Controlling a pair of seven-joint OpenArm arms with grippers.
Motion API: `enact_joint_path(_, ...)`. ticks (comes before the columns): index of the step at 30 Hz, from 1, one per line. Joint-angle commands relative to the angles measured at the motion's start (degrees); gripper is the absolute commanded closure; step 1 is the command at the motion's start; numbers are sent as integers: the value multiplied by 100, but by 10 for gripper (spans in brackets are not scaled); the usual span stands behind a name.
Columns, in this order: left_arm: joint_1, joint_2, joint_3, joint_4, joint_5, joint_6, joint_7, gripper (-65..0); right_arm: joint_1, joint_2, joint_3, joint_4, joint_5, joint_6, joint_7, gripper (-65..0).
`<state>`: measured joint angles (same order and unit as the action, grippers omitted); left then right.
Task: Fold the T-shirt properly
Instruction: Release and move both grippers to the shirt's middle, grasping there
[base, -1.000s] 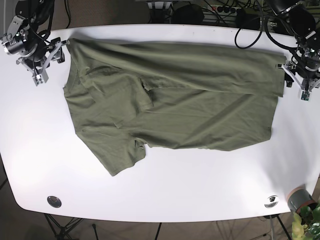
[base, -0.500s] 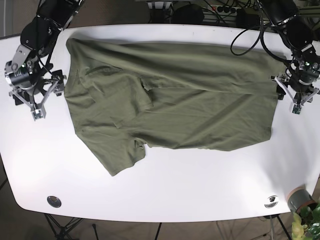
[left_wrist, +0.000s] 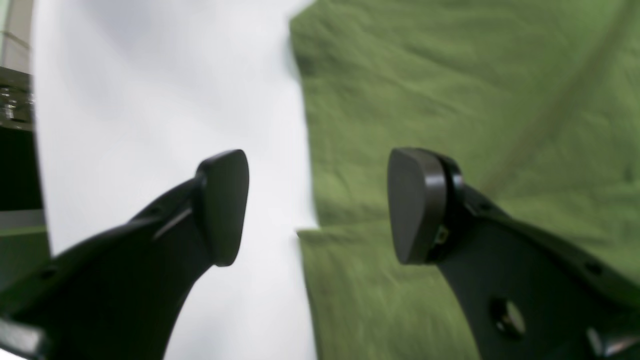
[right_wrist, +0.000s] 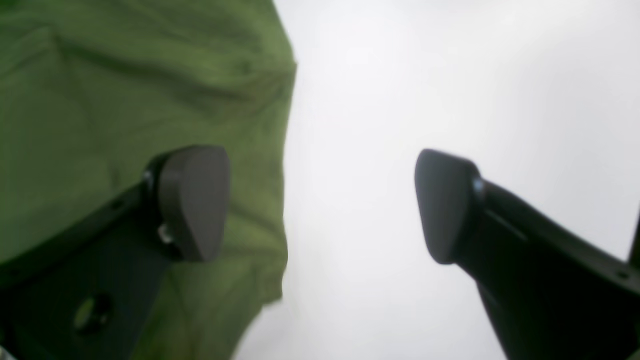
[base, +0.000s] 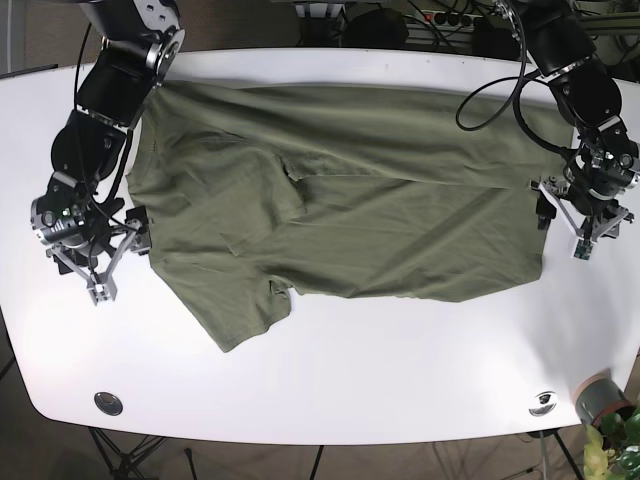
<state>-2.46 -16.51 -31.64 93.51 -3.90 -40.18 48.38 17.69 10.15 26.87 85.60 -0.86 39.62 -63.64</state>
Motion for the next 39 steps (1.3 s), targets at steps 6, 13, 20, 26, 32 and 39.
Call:
enact_joint_path(6, -198, 3, -5, 86, -27, 18, -104, -406, 960, 141, -2, -1936, -296, 38, 1427, -553)
enact_joint_path(13, -172, 12, 118, 86, -27, 18, -104, -404, 1400, 255, -2, -3299, -489, 38, 2315, -553)
enact_joint_path(20, -163, 12, 109, 86, -19, 18, -104, -404, 1347, 202, -2, -3395, -481, 38, 2544, -553)
enact_joint_path(26, -189, -15, 144, 77, -10, 146, -122, -403, 1171, -9, -2, -3404, -481, 38, 2570, -553)
enact_joint_path(32, -348, -15, 153, 77, -10, 1104, -148, -408, 1119, -53, -2, -3404, -481, 38, 2579, -544)
enact_joint_path(39, -840, -41, 153, -670, -10, 2185, -500, -410, 1119, -149, -2, -3404, -498, 38, 2588, -296)
